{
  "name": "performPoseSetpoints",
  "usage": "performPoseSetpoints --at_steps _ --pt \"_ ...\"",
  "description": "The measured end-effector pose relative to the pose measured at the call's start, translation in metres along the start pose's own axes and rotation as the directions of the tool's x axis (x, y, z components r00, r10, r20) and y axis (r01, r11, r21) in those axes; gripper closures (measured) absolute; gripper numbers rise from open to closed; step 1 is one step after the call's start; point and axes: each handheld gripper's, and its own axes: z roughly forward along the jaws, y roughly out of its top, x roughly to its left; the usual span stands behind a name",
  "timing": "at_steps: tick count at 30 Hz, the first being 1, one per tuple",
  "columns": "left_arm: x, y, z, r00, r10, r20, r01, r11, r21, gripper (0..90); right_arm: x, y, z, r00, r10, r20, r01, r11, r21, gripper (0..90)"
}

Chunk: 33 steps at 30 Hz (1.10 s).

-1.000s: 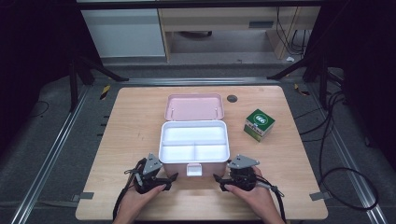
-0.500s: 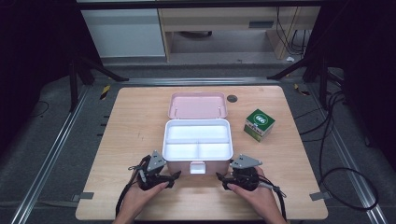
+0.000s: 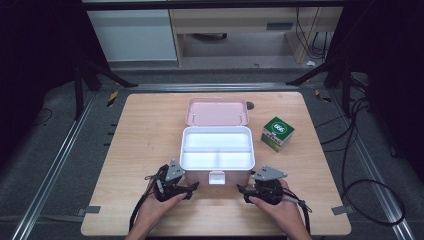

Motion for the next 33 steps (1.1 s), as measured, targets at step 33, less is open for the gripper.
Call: performPoseSetpoints --at_steps 33 --pt "0.058 -0.044 -0.016 0.9868 -0.119 -0.11 0.134 0.9809 0.141 7.5 -0.063 0.068 -0.066 0.9912 -0.058 -0.119 0.07 0.992 0.104 20.7"
